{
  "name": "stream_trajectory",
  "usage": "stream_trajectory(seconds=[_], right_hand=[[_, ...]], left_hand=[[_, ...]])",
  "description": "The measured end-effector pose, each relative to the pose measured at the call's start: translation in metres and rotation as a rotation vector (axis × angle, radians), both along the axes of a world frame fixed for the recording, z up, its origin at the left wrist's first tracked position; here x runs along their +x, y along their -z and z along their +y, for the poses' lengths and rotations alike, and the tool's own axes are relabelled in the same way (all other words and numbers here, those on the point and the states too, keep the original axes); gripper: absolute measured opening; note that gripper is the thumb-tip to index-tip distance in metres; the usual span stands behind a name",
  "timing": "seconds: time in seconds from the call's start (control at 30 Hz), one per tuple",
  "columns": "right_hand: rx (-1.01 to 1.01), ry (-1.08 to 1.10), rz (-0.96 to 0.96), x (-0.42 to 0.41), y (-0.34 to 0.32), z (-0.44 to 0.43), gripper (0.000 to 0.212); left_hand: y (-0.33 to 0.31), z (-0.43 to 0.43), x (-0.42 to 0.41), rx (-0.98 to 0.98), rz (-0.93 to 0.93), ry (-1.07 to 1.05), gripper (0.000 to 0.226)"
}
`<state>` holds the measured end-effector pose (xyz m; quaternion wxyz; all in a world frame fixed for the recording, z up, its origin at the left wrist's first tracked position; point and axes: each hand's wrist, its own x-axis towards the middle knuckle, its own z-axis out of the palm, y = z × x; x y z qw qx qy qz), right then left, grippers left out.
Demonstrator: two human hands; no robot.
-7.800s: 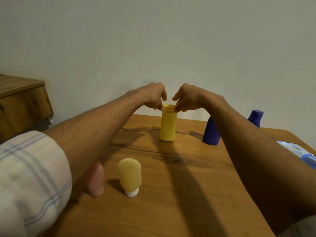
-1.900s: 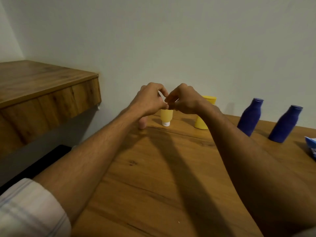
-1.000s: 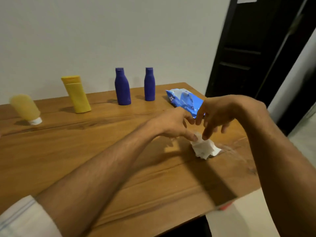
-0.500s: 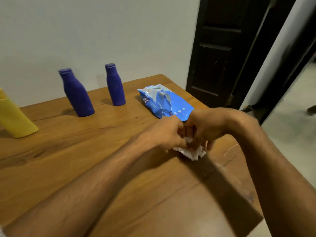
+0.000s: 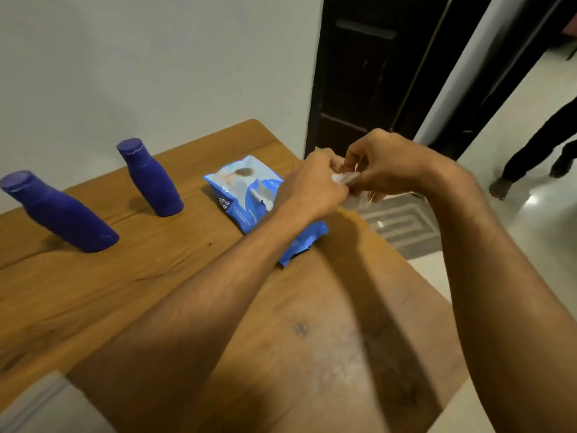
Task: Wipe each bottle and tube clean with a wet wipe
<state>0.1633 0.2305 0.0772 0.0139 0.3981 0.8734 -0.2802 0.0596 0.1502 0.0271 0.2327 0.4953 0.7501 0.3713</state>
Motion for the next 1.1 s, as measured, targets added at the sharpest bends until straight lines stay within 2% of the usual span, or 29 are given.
stream_trajectory(seconds=[0.23,0.5,0.63,0.87,0.97,1.1], right_hand=[[0.075,0.232,0.088,0.028,0.026,0.041,0.01],[0.013,0.413,0.077,0.069,0.091,0.103,0.015],[0.024,0.476,-0.003,0.089,0.131,0.129,0.016],[-0.072,0.525,-0.096,0.106,0.201,0.158,0.024],[-0.138,0.53,-0.105,0.111,0.22,0.161,0.031],[-0.13,0.573,-0.094,0.116,0.23,0.159,0.037]], left_hand=[[0.004,0.068,0.024,-0.097,0.226,0.029,0.011],[0.051,0.136,0.07,-0.188,0.419,0.172,0.015],[0.079,0.166,0.092,-0.401,0.476,0.244,0.026],[0.118,0.196,0.104,-0.628,0.411,0.363,0.032],[0.126,0.199,0.109,-0.642,0.396,0.404,0.035],[0.126,0.202,0.109,-0.612,0.4,0.394,0.045]])
